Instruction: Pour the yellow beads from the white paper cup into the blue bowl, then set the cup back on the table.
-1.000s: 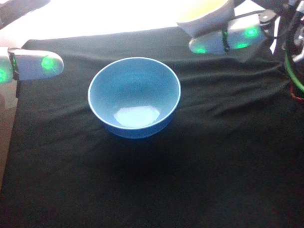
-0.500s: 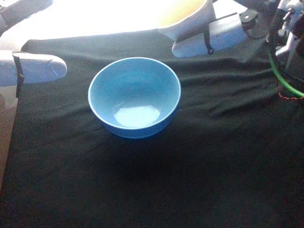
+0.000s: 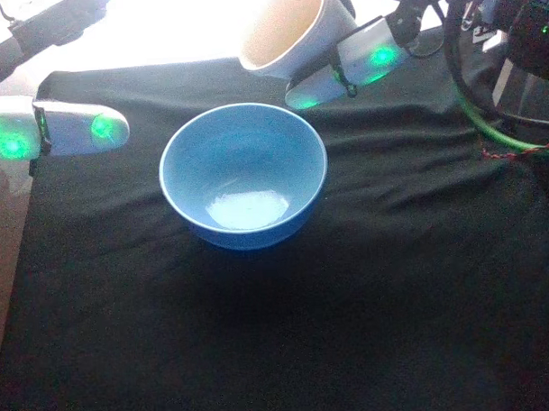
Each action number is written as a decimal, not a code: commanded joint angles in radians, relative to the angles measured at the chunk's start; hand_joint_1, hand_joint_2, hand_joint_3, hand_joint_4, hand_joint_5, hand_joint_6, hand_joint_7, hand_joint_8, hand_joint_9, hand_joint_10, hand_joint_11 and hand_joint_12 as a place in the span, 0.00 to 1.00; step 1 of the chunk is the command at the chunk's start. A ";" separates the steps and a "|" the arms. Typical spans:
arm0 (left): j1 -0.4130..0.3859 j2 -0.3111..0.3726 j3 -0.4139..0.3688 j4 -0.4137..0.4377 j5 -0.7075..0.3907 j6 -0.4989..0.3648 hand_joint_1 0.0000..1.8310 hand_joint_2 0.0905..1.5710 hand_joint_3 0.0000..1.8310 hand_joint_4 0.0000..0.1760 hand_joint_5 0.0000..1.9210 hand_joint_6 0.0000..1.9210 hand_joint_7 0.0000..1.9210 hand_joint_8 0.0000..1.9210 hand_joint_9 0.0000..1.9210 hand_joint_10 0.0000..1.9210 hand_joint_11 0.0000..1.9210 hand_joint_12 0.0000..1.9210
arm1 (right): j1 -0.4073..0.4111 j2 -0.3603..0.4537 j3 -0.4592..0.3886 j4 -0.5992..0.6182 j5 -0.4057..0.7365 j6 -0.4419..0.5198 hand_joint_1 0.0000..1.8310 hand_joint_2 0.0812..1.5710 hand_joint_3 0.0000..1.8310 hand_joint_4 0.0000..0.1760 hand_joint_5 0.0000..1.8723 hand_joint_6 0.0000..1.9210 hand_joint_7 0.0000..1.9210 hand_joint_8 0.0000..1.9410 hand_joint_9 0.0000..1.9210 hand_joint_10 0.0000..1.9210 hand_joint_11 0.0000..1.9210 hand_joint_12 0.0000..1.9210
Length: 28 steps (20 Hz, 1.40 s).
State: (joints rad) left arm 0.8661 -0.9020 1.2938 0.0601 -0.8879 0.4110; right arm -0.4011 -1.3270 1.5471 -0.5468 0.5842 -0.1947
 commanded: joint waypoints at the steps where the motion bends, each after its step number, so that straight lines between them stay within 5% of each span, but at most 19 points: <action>1: -0.013 -0.002 0.005 -0.030 -0.112 -0.009 0.24 0.47 0.00 0.10 0.00 0.00 0.09 0.00 0.05 0.00 0.00 0.17 | 0.018 0.000 -0.001 0.032 0.085 0.005 0.70 0.66 0.00 0.00 0.56 0.34 0.61 0.46 0.75 0.16 0.55 0.74; 2: -0.014 -0.002 0.005 -0.029 -0.111 -0.009 0.25 0.46 0.00 0.18 0.00 0.00 0.06 0.00 0.04 0.00 0.00 0.17 | 0.018 0.000 -0.003 0.012 0.078 0.007 0.70 0.66 0.00 0.00 0.57 0.32 0.61 0.46 0.71 0.26 0.55 0.74; 3: -0.014 -0.002 0.005 -0.028 -0.109 -0.009 0.26 0.47 0.00 0.12 0.00 0.00 0.05 0.00 0.03 0.00 0.00 0.18 | 0.018 0.000 -0.003 -0.007 0.069 0.017 0.70 0.66 0.00 0.00 0.57 0.32 0.60 0.47 0.68 0.30 0.54 0.73; 8: -0.014 -0.004 0.007 -0.027 -0.104 -0.013 0.28 0.45 0.00 0.32 0.00 0.00 0.06 0.00 0.01 0.00 0.00 0.08 | 0.042 -0.003 -0.005 -0.140 0.025 0.059 0.70 0.66 0.00 0.00 0.56 0.34 0.61 0.46 0.67 0.30 0.56 0.70; 11: -0.016 -0.004 0.008 -0.027 -0.103 -0.014 0.28 0.46 0.00 0.08 0.00 0.00 0.08 0.00 0.03 0.01 0.00 0.07 | 0.056 -0.004 -0.013 -0.198 0.006 0.059 0.71 0.65 0.00 0.00 0.58 0.32 0.62 0.44 0.66 0.30 0.54 0.70; 12: -0.016 -0.004 0.009 -0.027 -0.102 -0.016 0.28 0.46 0.00 0.00 0.00 0.00 0.10 0.00 0.02 0.00 0.00 0.03 | 0.062 -0.003 -0.018 -0.227 -0.008 0.059 0.71 0.66 0.00 0.00 0.58 0.29 0.61 0.47 0.66 0.37 0.55 0.74; 14: -0.016 -0.004 0.009 -0.027 -0.100 -0.016 0.28 0.46 0.00 0.00 0.00 0.00 0.11 0.01 0.03 0.01 0.03 0.04 | 0.079 -0.003 -0.029 -0.281 -0.034 0.059 0.71 0.65 0.00 0.00 0.59 0.29 0.61 0.46 0.66 0.42 0.56 0.75; 15: -0.016 -0.004 0.010 -0.027 -0.099 -0.017 0.28 0.46 0.00 0.00 0.00 0.00 0.12 0.01 0.04 0.01 0.02 0.04 | 0.088 -0.003 -0.038 -0.314 -0.048 0.059 0.70 0.67 0.00 0.00 0.57 0.29 0.58 0.54 0.65 0.57 0.58 0.83; 16: -0.016 -0.004 0.010 -0.027 -0.099 -0.017 0.28 0.46 0.00 0.00 0.00 0.00 0.11 0.00 0.04 0.00 0.01 0.04 | 0.096 -0.002 -0.046 -0.345 -0.062 0.059 0.66 0.67 0.00 0.00 0.56 0.41 0.61 0.52 0.64 0.69 0.61 0.89; 17: -0.016 -0.004 0.010 -0.027 -0.098 -0.017 0.28 0.46 0.00 0.00 0.00 0.00 0.12 0.01 0.04 0.00 0.01 0.04 | 0.105 -0.002 -0.054 -0.388 -0.081 0.059 0.65 0.68 0.00 0.00 0.55 0.45 0.62 0.44 0.63 0.65 0.59 0.87; 18: -0.016 -0.004 0.010 -0.027 -0.097 -0.018 0.29 0.46 0.00 0.00 0.00 0.00 0.10 0.00 0.04 0.00 0.01 0.04 | 0.111 -0.002 -0.058 -0.414 -0.090 0.059 0.69 0.67 0.00 0.00 0.55 0.45 0.57 0.47 0.59 0.72 0.57 0.88; 19: -0.016 -0.004 0.010 -0.027 -0.097 -0.018 0.29 0.46 0.00 0.05 0.00 0.00 0.09 0.00 0.03 0.00 0.02 0.04 | 0.115 -0.002 -0.063 -0.437 -0.101 0.059 0.70 0.69 0.00 0.00 0.56 0.33 0.54 0.59 0.58 0.74 0.57 0.88; 20: -0.016 -0.004 0.010 -0.027 -0.097 -0.018 0.28 0.47 0.00 0.08 0.00 0.00 0.07 0.00 0.03 0.00 0.05 0.06 | 0.122 -0.002 -0.070 -0.472 -0.117 0.059 0.70 0.68 0.00 0.00 0.58 0.28 0.53 0.61 0.57 0.73 0.57 0.86; 21: -0.016 -0.004 0.010 -0.027 -0.097 -0.018 0.28 0.47 0.00 0.05 0.00 0.00 0.07 0.00 0.04 0.00 0.05 0.06 | 0.127 -0.002 -0.079 -0.512 -0.136 0.059 0.69 0.68 0.00 0.00 0.61 0.27 0.50 0.62 0.51 0.60 0.49 0.81; 22: -0.016 -0.004 0.010 -0.027 -0.097 -0.019 0.28 0.48 0.00 0.02 0.00 0.00 0.08 0.01 0.04 0.00 0.05 0.06 | 0.130 -0.002 -0.089 -0.555 -0.152 0.059 0.69 0.70 0.00 0.00 0.53 0.46 0.50 0.57 0.49 0.72 0.50 0.90; 23: -0.016 -0.004 0.010 -0.026 -0.097 -0.019 0.27 0.49 0.01 0.00 0.00 0.00 0.08 0.01 0.05 0.01 0.06 0.06 | 0.132 -0.002 -0.093 -0.569 -0.156 0.059 0.68 0.72 0.00 0.00 0.57 0.32 0.42 0.73 0.45 0.70 0.47 0.89; 24: -0.016 -0.004 0.010 -0.026 -0.096 -0.019 0.27 0.49 0.01 0.00 0.00 0.00 0.09 0.01 0.05 0.01 0.05 0.06 | 0.133 -0.003 -0.096 -0.583 -0.160 0.059 0.66 0.67 0.00 0.00 0.59 0.37 0.48 0.67 0.51 0.80 0.53 0.93; 27: -0.016 -0.004 0.010 -0.025 -0.095 -0.021 0.27 0.50 0.01 0.00 0.00 0.00 0.08 0.00 0.05 0.00 0.04 0.06 | 0.138 -0.003 -0.101 -0.614 -0.173 0.059 0.65 0.66 0.00 0.00 0.58 0.41 0.50 0.83 0.56 0.97 0.60 1.00; 28: -0.016 -0.004 0.010 -0.025 -0.094 -0.021 0.26 0.50 0.00 0.00 0.00 0.00 0.07 0.00 0.05 0.00 0.04 0.07 | 0.141 -0.003 -0.102 -0.625 -0.176 0.059 0.68 0.68 0.00 0.00 0.54 0.47 0.52 0.58 0.56 0.80 0.55 0.91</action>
State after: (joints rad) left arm 0.8639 -0.9020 1.2984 0.0635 -0.8684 0.3996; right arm -0.2760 -1.3277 1.4456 -1.2087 0.3679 -0.1303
